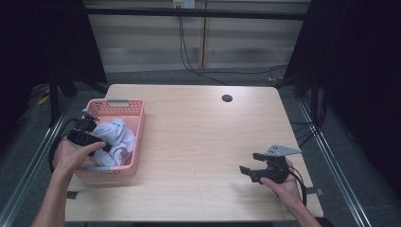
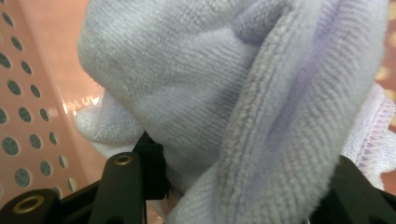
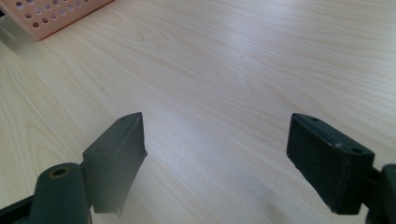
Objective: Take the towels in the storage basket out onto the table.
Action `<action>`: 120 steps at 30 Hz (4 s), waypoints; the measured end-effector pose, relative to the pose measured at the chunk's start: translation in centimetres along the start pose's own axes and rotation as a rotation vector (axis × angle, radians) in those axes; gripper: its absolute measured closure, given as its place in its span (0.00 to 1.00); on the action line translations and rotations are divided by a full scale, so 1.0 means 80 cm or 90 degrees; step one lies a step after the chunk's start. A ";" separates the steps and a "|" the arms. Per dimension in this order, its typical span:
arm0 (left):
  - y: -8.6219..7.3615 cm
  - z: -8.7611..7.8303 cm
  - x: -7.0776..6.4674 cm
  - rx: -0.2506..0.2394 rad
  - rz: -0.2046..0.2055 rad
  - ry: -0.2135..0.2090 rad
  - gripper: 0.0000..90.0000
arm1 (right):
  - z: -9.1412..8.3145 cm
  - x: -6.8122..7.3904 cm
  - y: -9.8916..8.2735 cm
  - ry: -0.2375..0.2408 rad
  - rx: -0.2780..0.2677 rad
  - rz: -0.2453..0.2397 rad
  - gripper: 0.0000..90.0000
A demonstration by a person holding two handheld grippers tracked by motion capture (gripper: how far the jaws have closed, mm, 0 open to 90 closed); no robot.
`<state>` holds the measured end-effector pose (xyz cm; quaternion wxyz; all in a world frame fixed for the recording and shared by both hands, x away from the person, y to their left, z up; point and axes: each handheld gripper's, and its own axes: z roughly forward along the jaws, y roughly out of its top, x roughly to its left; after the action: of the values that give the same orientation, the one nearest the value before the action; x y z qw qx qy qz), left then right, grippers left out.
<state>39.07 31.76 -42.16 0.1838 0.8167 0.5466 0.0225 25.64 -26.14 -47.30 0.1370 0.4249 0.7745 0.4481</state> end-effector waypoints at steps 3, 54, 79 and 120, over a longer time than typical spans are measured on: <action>-0.001 -0.015 -0.003 -0.027 0.008 -0.006 0.54 | 0.000 0.000 0.000 0.001 -0.001 -0.002 0.22; 0.010 -0.145 -0.031 -0.248 0.055 -0.063 0.54 | -0.004 -0.001 -0.002 0.006 -0.005 -0.001 0.22; 0.038 -0.188 -0.100 -0.324 0.108 -0.097 0.54 | -0.006 -0.001 -0.001 0.010 -0.013 -0.001 0.22; 0.106 -0.060 -0.275 -0.268 0.246 -0.250 0.53 | -0.010 -0.004 0.000 0.016 -0.020 -0.003 0.20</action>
<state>36.57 10.40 -31.32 0.4419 0.8381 0.3196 0.0117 25.37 -26.83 -46.94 0.1349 0.4152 0.7703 0.4648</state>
